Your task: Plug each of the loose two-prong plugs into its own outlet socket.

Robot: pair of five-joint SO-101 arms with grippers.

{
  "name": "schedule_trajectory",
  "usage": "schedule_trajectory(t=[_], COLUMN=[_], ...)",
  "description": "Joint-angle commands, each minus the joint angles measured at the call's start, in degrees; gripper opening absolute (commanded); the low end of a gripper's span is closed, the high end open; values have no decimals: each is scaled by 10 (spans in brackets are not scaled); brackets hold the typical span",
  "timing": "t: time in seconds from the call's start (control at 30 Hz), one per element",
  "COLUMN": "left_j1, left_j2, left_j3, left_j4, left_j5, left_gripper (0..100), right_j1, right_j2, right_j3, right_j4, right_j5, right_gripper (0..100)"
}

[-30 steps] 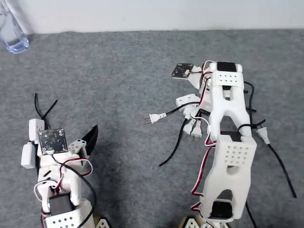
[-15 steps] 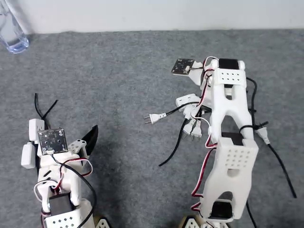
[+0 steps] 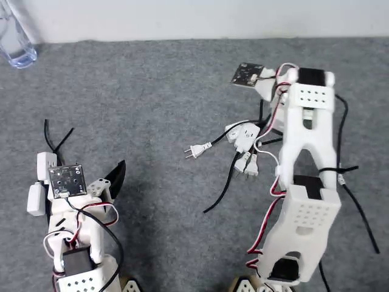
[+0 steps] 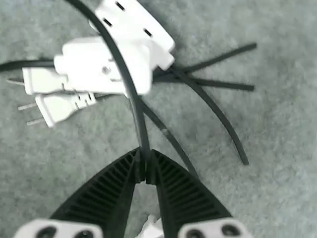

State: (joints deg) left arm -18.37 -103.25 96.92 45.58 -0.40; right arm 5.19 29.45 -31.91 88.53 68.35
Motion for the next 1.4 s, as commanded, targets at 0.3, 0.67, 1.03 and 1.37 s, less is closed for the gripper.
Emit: schedule_trajectory(t=[0.3,0.67,1.03,1.37], left_j1=[4,4,4,4], left_j2=[-6,-6,-6,-6], left_j3=[-4,-4,-4,-4], left_j4=[-7,-7,-7,-7], left_j5=[-5,-5,-5,-5], left_gripper=[379,379,379,379], right_j1=[-26,-55,-61,-63], right_j2=[22,29,44,65], right_j3=[-30,-30,-30,-33], right_j4=[17,-8,-25,-36], right_j5=[6,7,7,7], right_gripper=[229,186,184,182])
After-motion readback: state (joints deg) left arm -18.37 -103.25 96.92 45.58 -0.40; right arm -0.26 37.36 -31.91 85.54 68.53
